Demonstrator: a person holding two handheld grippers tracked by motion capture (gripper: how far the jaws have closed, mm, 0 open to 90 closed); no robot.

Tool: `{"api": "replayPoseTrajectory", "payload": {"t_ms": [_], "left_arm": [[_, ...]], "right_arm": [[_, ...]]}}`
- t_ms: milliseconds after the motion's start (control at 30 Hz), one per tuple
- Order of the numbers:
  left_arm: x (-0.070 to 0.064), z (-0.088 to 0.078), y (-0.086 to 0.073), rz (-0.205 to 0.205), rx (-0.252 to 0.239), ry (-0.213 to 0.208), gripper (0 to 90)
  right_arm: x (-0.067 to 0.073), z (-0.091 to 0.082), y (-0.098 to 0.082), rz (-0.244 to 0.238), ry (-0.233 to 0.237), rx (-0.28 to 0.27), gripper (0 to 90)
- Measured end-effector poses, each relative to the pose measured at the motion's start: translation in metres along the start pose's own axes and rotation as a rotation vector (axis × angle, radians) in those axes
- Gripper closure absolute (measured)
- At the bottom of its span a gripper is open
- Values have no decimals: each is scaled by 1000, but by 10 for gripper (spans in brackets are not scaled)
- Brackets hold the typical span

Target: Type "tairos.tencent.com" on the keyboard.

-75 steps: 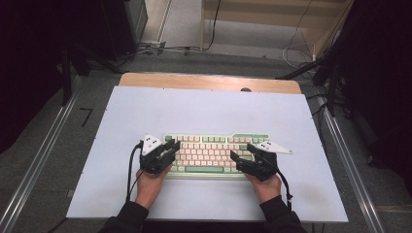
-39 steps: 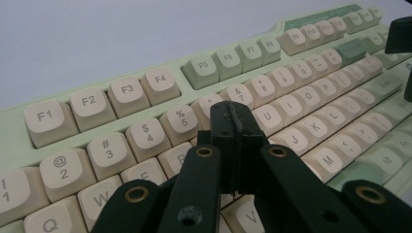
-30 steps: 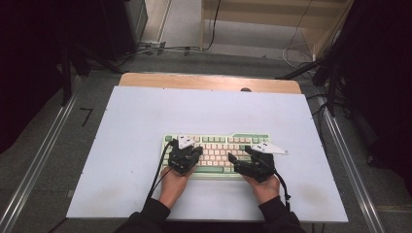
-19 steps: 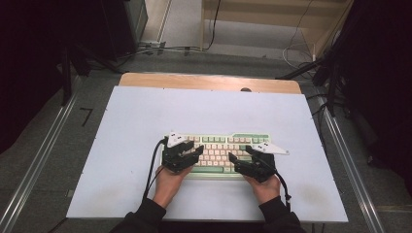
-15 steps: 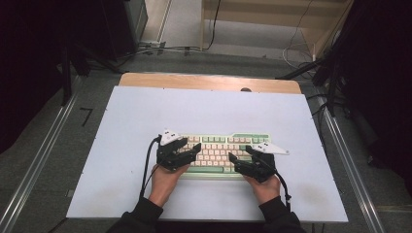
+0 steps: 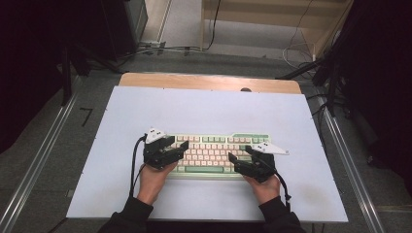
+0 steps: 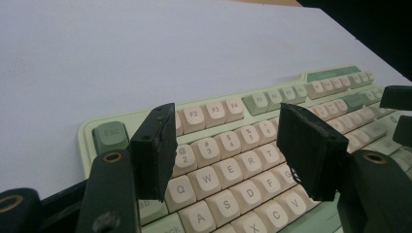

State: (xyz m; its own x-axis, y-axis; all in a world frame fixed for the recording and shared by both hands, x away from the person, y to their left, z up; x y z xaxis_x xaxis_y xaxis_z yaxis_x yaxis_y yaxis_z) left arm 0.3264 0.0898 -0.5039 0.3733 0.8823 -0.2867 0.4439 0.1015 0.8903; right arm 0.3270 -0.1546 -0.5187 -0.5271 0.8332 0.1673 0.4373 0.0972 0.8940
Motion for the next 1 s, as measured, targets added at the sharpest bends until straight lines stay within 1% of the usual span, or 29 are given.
{"api": "replayPoseTrajectory", "payload": {"t_ms": [200, 433, 500, 533, 567, 633, 700, 767, 800, 933, 1000], "left_arm": [[1, 1, -3, 9, 11, 10, 399], [1, 2, -5, 17, 18, 9, 409], [-1, 1, -4, 22, 0, 0, 506], [-2, 0, -4, 25, -9, -12, 596], [-3, 0, -3, 25, -15, -24, 709], [-6, 2, -3, 31, -6, -38, 883], [-8, 6, -5, 33, 10, -58, 900], [-10, 9, -7, 42, 24, -61, 900], [-10, 10, -8, 40, 34, -60, 900], [-8, 17, -14, 62, 80, -38, 900], [-8, 20, -17, 61, 103, -36, 900]], "right_arm": [[-1, -1, 1, 2, -1, -4, 241], [-1, -1, 1, 2, 0, -4, 241], [-1, -1, 1, 2, 1, -5, 242], [-1, -1, 1, 3, 1, -4, 244], [0, -1, 1, 1, 0, -4, 244], [-1, 0, 1, -1, -1, -3, 244], [-1, 0, 1, -1, -2, -2, 244], [0, 0, 1, 0, -3, -2, 244], [0, 0, 0, -1, -2, -2, 244], [0, 0, 0, -3, -1, 2, 244], [0, 1, 0, -3, -1, 2, 244]]}}
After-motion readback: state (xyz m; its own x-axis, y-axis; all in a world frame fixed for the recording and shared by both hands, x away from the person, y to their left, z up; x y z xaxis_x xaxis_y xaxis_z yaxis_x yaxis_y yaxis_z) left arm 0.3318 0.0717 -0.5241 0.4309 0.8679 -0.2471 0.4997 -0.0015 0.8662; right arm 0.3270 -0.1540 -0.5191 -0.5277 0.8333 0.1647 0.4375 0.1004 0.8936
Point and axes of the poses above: each handheld gripper's, and its own axes: z roughly forward along the jaws, y roughly out of its top, x roughly to its left, the point moved 7 cm from there along z, roughly forward along the jaws, and after that the axes turned 10 degrees about -x, right-handed, at the moved point
